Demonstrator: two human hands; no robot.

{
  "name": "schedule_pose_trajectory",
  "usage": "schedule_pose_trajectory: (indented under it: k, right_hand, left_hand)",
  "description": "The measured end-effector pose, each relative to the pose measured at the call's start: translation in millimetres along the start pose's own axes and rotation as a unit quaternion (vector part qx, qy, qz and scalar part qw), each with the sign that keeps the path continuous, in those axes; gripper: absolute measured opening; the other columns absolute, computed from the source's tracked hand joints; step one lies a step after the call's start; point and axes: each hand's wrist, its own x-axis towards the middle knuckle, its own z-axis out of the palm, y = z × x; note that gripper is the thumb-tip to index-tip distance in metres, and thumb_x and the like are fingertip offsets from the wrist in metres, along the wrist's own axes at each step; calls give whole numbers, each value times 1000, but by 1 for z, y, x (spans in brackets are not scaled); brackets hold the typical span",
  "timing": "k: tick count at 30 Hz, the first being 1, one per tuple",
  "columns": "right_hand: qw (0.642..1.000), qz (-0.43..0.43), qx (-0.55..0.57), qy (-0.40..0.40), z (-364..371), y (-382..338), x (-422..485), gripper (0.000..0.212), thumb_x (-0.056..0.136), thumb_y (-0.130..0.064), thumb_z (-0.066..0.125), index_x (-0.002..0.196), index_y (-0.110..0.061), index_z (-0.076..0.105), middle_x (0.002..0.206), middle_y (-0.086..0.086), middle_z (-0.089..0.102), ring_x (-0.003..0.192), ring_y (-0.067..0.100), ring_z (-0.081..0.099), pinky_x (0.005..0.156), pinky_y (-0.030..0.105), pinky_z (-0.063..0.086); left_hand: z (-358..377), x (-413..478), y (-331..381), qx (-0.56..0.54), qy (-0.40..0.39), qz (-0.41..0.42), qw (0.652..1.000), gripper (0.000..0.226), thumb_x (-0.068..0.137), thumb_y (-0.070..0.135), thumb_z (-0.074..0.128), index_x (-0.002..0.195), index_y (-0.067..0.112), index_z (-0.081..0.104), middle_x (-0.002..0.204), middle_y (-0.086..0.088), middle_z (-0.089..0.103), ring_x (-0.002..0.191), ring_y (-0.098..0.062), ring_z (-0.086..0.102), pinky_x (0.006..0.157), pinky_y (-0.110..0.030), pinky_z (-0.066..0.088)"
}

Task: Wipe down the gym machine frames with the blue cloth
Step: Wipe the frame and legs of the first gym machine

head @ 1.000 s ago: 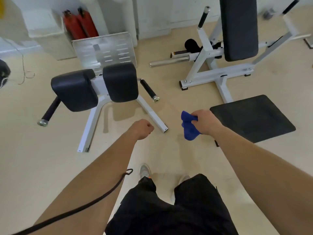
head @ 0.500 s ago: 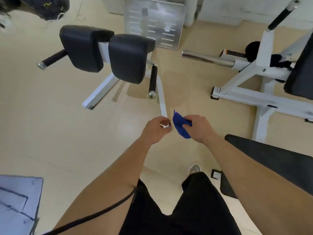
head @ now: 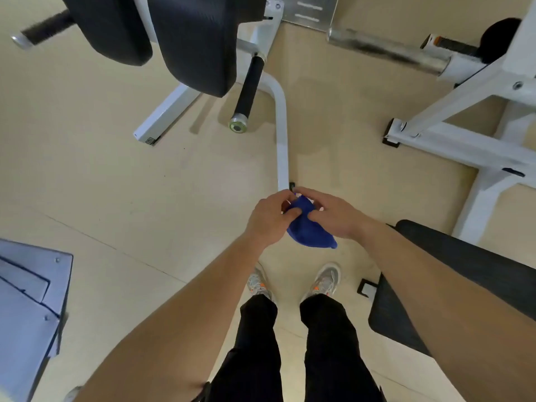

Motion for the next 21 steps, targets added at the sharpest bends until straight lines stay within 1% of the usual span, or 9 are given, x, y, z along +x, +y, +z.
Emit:
schedule_pose_trajectory:
  k: [2, 3, 5, 8, 10, 13, 16, 19, 21]
  right_hand:
    - [997, -7, -73, -4, -3, 10, 16, 38, 88, -10, 47, 111, -38, 61, 98, -9, 66, 91, 15, 60, 73, 26, 44]
    - [994, -6, -111, -1, -4, 17, 25, 26, 87, -12, 50, 93, -36, 59, 88, -8, 64, 84, 17, 59, 68, 27, 43]
    - [986, 0, -166, 5, -6, 35, 45, 20, 87, -17, 55, 77, -34, 51, 76, -8, 59, 77, 20, 57, 63, 29, 41]
    - [978, 9, -210, 6, -1, 70, 85, 16, 91, -22, 57, 79, -30, 51, 74, -10, 55, 77, 18, 56, 65, 29, 39]
    - [975, 13, -223, 24, 4, 97, 118, 11, 93, -25, 57, 83, -28, 52, 75, -11, 54, 76, 19, 55, 63, 29, 38]
    - [967, 20, -248, 52, 12, 135, 177, 8, 93, -32, 59, 92, -25, 57, 80, -7, 57, 76, 18, 56, 62, 31, 42]
    - [941, 60, -320, 91, 22, 171, 247, 16, 94, -31, 55, 105, -23, 62, 95, 0, 63, 82, 23, 61, 65, 32, 49]
    - [911, 106, -373, 140, 28, 205, 321, 19, 94, -18, 53, 111, -18, 62, 96, 5, 60, 79, 26, 60, 55, 28, 39]
    - [923, 108, -337, 151, 32, 228, 371, 20, 96, -17, 53, 113, -14, 62, 101, 9, 62, 80, 27, 58, 56, 29, 38]
  left_hand:
    - [5, 11, -10, 14, -21, -5, 1000, 3, 93, 25, 61, 93, 26, 58, 76, 9, 61, 71, -6, 57, 62, -21, 41]
    - [8, 18, -16, 16, -35, -6, 999, 1, 94, 25, 59, 94, 25, 58, 74, 9, 60, 68, -6, 55, 60, -21, 39]
    - [18, 35, -30, 9, -63, -16, 998, 7, 97, 26, 56, 97, 20, 60, 80, 2, 63, 71, -12, 57, 62, -25, 42]
    - [38, 66, -60, 7, -105, -46, 993, 15, 98, 33, 54, 103, 19, 61, 92, -1, 66, 81, -17, 60, 66, -23, 45]
    - [50, 91, -89, 26, -150, -57, 987, 20, 89, 38, 65, 102, 23, 61, 91, 5, 67, 81, -14, 63, 69, -22, 48]
    - [65, 136, -141, 88, -198, -71, 974, 18, 79, 34, 75, 84, 26, 60, 80, 6, 65, 77, -16, 63, 67, -25, 48]
    - [76, 192, -199, 109, -135, -100, 980, 17, 80, 35, 73, 76, 24, 61, 74, 5, 64, 71, -16, 61, 64, -26, 47]
    - [90, 255, -254, 141, -64, -91, 984, 18, 83, 39, 70, 80, 23, 62, 76, 5, 64, 71, -15, 60, 63, -27, 45]
    - [104, 297, -288, 164, -31, -90, 982, 18, 87, 38, 66, 84, 21, 61, 71, 5, 62, 66, -13, 58, 60, -27, 41]
